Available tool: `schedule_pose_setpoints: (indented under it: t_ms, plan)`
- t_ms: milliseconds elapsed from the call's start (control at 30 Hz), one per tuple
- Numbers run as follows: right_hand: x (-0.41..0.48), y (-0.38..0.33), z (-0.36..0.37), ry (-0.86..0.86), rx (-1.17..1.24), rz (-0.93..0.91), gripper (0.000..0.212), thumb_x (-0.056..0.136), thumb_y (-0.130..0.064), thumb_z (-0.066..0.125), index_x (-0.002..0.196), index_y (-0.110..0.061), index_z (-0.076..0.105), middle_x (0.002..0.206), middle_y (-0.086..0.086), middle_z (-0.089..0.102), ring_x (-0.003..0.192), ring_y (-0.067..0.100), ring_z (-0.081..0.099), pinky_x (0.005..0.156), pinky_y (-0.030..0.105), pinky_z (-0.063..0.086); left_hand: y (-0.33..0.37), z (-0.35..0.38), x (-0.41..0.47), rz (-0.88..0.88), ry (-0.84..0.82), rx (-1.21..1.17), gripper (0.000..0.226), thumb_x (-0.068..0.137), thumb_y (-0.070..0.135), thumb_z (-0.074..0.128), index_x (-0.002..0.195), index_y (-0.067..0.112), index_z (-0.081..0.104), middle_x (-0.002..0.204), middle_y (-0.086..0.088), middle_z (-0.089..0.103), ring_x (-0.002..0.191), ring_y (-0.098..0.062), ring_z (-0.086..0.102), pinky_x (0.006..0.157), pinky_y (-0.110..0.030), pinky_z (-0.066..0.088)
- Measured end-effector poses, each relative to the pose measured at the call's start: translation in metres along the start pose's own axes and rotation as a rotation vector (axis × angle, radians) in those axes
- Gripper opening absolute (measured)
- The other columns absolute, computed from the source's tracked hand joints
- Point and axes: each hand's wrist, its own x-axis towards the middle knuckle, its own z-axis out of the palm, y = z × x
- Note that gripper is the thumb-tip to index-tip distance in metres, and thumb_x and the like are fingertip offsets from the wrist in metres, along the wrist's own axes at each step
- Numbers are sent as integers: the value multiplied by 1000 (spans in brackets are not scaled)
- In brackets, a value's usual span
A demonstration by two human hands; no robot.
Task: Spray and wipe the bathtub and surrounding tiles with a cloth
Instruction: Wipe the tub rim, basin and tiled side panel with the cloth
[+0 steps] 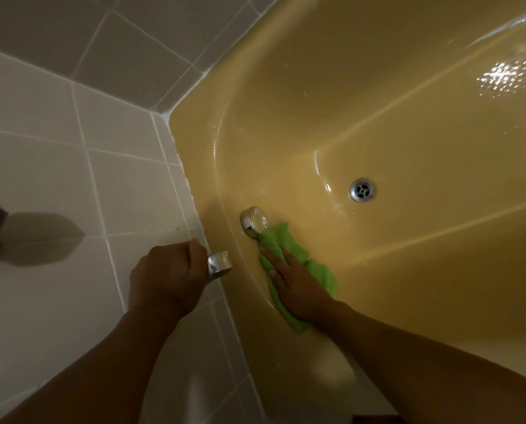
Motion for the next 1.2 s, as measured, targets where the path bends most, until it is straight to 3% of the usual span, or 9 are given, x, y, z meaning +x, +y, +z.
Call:
schedule_pose_setpoints:
  t_ms: [133, 267, 433, 600, 767, 900, 1033, 1100, 1200]
  plan:
    - [-6, 6, -4, -57, -10, 40, 50, 110, -40, 28, 157, -47, 12, 169, 10, 9, 156, 23, 6, 115, 21, 1, 3, -5, -3, 48, -7, 52, 41, 93, 46, 23, 60, 27, 38, 58, 5, 42, 52, -13, 35, 52, -26, 20]
    - [-7, -3, -4, -50, -10, 27, 50, 110, -37, 28, 156, -46, 9, 170, 5, 3, 156, 22, 3, 119, 25, 1, 8, -6, -3, 13, 54, -22, 44, 95, 48, 21, 59, 30, 39, 61, 1, 44, 58, -26, 43, 59, -32, 31]
    - [-17, -26, -1, -54, -3, -97, 53, 110, -38, 30, 153, -49, 1, 159, -15, -1, 144, 0, -15, 113, 20, -10, 6, -4, -5, 102, 102, -21, 49, 97, 53, 18, 68, 27, 47, 65, 2, 51, 60, -26, 48, 58, -32, 34]
    - [-19, -12, -6, -109, -7, -16, 50, 109, -44, 27, 153, -53, 2, 170, 0, 5, 156, 17, 0, 119, 26, 3, 1, 0, -7, 195, 58, 12, 60, 94, 69, 19, 66, 24, 49, 58, 8, 47, 57, -18, 49, 54, -31, 44]
    - [-29, 16, -22, -226, -152, 191, 53, 108, -49, 22, 159, -46, 4, 170, 9, 7, 156, 26, 10, 123, 38, 12, 5, -8, -11, 247, 1, 18, 54, 86, 80, 25, 79, 31, 46, 70, 11, 48, 60, -4, 46, 58, -30, 44]
    - [-32, 7, -16, -200, -129, 89, 53, 108, -48, 21, 157, -49, -2, 170, 8, 9, 156, 28, 10, 124, 41, 13, 5, -18, -4, 326, -145, 8, 58, 84, 86, 24, 86, 33, 46, 79, 11, 50, 62, -5, 49, 58, -30, 44]
    - [-29, -4, -11, -170, -81, 59, 60, 109, -48, 22, 159, -41, -9, 170, 4, 4, 156, 28, 7, 124, 40, 7, 21, -31, 36, 278, -433, -227, 48, 87, 73, 50, 113, 33, 54, 103, 8, 64, 84, -7, 62, 67, -23, 51]
    - [-23, -3, -8, -142, -27, 95, 64, 108, -50, 24, 159, -38, -12, 170, 2, 1, 156, 26, 5, 125, 40, 6, 33, -26, 67, 253, -305, -286, 47, 92, 52, 64, 132, 29, 53, 125, -1, 63, 103, -14, 62, 77, -25, 50]
    - [-6, 7, -3, -128, 11, 165, 64, 108, -52, 24, 161, -35, -9, 170, 2, 1, 157, 25, 3, 126, 42, 6, 30, -5, 117, 207, -232, -168, 82, 91, 51, 69, 157, 25, 29, 161, -5, 35, 142, -27, 40, 111, -48, 40]
